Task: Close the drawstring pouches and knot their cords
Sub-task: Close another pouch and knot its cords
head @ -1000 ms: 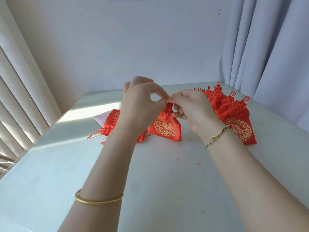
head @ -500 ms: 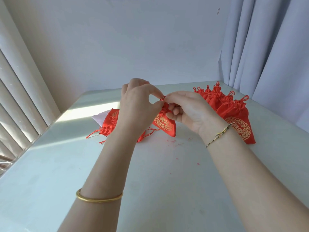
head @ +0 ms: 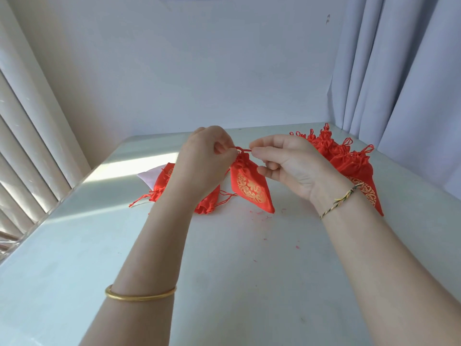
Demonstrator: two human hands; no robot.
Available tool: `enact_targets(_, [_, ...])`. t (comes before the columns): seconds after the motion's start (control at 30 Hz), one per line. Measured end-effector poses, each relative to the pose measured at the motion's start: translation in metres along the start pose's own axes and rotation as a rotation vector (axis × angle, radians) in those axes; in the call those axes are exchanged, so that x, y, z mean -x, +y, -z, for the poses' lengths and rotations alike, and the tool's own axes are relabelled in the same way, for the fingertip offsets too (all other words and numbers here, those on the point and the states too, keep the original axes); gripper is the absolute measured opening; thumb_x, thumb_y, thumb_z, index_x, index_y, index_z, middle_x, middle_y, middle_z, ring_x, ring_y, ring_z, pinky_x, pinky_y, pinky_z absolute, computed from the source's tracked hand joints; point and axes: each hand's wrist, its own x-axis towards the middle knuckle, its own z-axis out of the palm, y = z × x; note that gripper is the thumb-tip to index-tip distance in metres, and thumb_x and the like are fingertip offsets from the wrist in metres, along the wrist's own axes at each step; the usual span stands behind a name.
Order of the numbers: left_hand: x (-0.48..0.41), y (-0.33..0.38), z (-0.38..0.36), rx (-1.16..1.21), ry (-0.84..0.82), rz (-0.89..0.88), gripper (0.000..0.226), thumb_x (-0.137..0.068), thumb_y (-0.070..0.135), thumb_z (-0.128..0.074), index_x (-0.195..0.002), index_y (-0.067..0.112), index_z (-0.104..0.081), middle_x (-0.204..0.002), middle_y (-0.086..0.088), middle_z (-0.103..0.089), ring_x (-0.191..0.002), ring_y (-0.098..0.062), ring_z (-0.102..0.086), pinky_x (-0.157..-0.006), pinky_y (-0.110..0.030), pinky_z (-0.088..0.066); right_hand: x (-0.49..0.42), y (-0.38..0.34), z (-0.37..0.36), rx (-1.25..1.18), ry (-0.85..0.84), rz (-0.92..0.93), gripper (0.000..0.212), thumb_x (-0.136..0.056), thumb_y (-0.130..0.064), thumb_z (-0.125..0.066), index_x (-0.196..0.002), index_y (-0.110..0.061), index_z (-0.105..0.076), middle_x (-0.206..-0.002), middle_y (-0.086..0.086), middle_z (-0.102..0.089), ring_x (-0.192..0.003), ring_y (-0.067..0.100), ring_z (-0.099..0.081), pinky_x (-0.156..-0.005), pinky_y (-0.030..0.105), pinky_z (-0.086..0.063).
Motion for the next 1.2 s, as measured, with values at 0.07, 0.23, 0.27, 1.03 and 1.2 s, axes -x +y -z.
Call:
enact_targets(0.07, [0.0, -0.002, 0.004, 0.079, -0.027, 0.112, 0.005, -0.084, 0.012, -0.054, -0.08, 0.014, -0.056, -0.072, 0.003, -0.055, -0.066, -0.015, -0.049, -0.062, -0.029, -0.039, -0.001, 0.001, 0.005, 0.06, 0.048, 0.044, 0.009, -0.083, -0.001, -0.063, -0.078, -0.008, -0.063, -0.051, -0.01, -0.048, -0.043, 0.0, -0.046, -0.059, 0.017, -0.053])
enact_targets(0.23, [0.0, -0.003, 0.003, 0.176, -0.101, 0.216, 0.018, -0.081, 0.015, -0.045, -0.063, 0.015, -0.045, -0.064, -0.002, -0.047, -0.063, -0.02, -0.042, -0.064, -0.035, -0.035, -0.007, 0.008, 0.005, 0.147, 0.137, 0.118, 0.019, -0.083, 0.0, -0.063, -0.068, -0.011, -0.059, -0.07, 0.0, -0.052, -0.067, 0.007, -0.052, -0.059, 0.016, -0.053])
enact_targets(0.27, [0.001, -0.001, 0.002, 0.181, -0.109, 0.215, 0.017, -0.078, 0.018, -0.044, -0.061, 0.015, -0.042, -0.063, -0.002, -0.044, -0.061, -0.02, -0.038, -0.062, -0.034, -0.033, -0.008, 0.009, 0.003, 0.158, 0.16, 0.128, 0.02, -0.084, 0.001, -0.062, -0.067, -0.011, -0.059, -0.069, 0.0, -0.051, -0.065, 0.007, -0.052, -0.059, 0.016, -0.053])
enact_targets(1.03, [0.013, 0.069, -0.047, 0.639, -0.379, 0.48, 0.02, -0.084, 0.013, -0.049, -0.065, 0.015, -0.05, -0.055, 0.002, -0.053, -0.048, -0.011, -0.048, -0.047, -0.019, -0.04, 0.077, 0.025, 0.096, 0.647, 0.205, 0.12, 0.014, -0.078, -0.015, -0.071, -0.066, -0.017, -0.065, -0.061, -0.011, -0.061, -0.058, 0.004, -0.053, -0.06, 0.025, -0.039])
enact_targets(1.2, [0.025, 0.09, -0.085, 0.591, -0.374, 0.373, 0.012, -0.09, 0.011, -0.05, -0.079, 0.014, -0.054, -0.076, -0.002, -0.058, -0.068, -0.012, -0.056, -0.061, -0.024, -0.048, 0.081, 0.031, 0.142, 0.663, 0.48, 0.081, 0.007, -0.079, -0.017, -0.069, -0.072, -0.015, -0.069, -0.068, -0.001, -0.064, -0.067, 0.016, -0.058, -0.066, 0.029, -0.043])
